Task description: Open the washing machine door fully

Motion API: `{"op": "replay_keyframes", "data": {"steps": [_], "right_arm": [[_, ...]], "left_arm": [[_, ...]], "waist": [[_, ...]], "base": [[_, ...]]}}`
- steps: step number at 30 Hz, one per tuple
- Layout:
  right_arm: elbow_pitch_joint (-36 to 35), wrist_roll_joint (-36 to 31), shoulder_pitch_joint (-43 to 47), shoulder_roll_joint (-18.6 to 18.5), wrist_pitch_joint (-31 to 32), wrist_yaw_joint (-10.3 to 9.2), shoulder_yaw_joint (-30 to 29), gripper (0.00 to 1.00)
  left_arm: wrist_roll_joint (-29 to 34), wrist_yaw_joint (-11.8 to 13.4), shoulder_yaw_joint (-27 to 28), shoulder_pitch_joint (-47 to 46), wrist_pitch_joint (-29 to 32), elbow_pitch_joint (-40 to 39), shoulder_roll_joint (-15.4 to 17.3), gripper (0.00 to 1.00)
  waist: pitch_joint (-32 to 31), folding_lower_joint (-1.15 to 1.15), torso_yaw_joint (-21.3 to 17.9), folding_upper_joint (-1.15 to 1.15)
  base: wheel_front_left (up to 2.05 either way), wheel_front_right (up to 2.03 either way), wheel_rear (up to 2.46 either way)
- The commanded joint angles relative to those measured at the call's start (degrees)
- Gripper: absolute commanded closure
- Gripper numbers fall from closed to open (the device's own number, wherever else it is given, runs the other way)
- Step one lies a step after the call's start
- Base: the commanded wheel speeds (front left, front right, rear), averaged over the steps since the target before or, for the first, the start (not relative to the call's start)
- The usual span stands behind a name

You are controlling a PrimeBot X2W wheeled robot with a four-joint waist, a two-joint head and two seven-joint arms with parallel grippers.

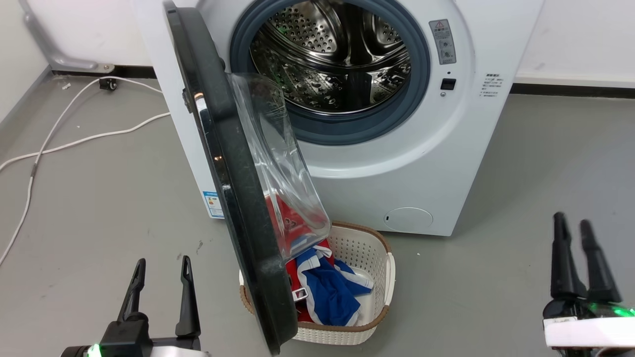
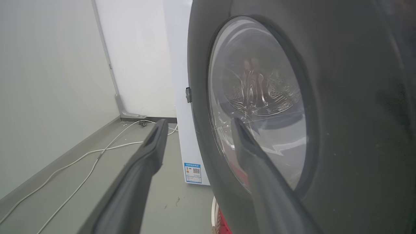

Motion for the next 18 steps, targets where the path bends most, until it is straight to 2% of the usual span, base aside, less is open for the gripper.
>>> {"op": "replay_keyframes", "data": {"steps": [1, 7, 9, 12, 18], "right_arm": [[-2.2, -5.7, 0.1, 1.9, -0.1, 0.16, -2.6, 0.00], [-6.2, -24.8, 2.6, 3.2, -0.1, 0.15, -3.8, 0.00], [-6.4, -29.3, 3.4, 3.3, -0.1, 0.15, -3.6, 0.00], [-5.7, -32.7, 4.6, 4.3, -0.1, 0.14, -4.0, 0.00], [-5.0, -35.5, 6.8, 5.4, -0.1, 0.08, -5.1, 0.00]], "left_arm": [[0.0, -0.3, 0.2, 0.4, -0.2, -0.1, 0.0, 0.00], [0.0, -0.2, 0.5, 0.6, -0.2, -0.3, 0.0, 0.00], [0.0, 0.1, 0.4, 0.6, -0.2, -0.4, 0.0, 0.00], [0.0, 0.2, 0.2, 0.8, -0.2, -0.5, 0.0, 0.00], [0.0, 0.3, 0.0, 1.0, -0.2, -0.5, 0.0, 0.00]], "waist": [[0.0, 0.01, -0.2, 0.00], [0.0, 0.01, -0.8, 0.00], [0.0, 0.01, -0.9, 0.00], [0.0, 0.01, -1.0, 0.00], [0.0, 0.01, -1.0, 0.00]], "base": [[0.00, 0.00, 0.00], [0.00, 0.00, 0.00], [0.00, 0.00, 0.00], [0.00, 0.00, 0.00], [0.00, 0.00, 0.00]]}}
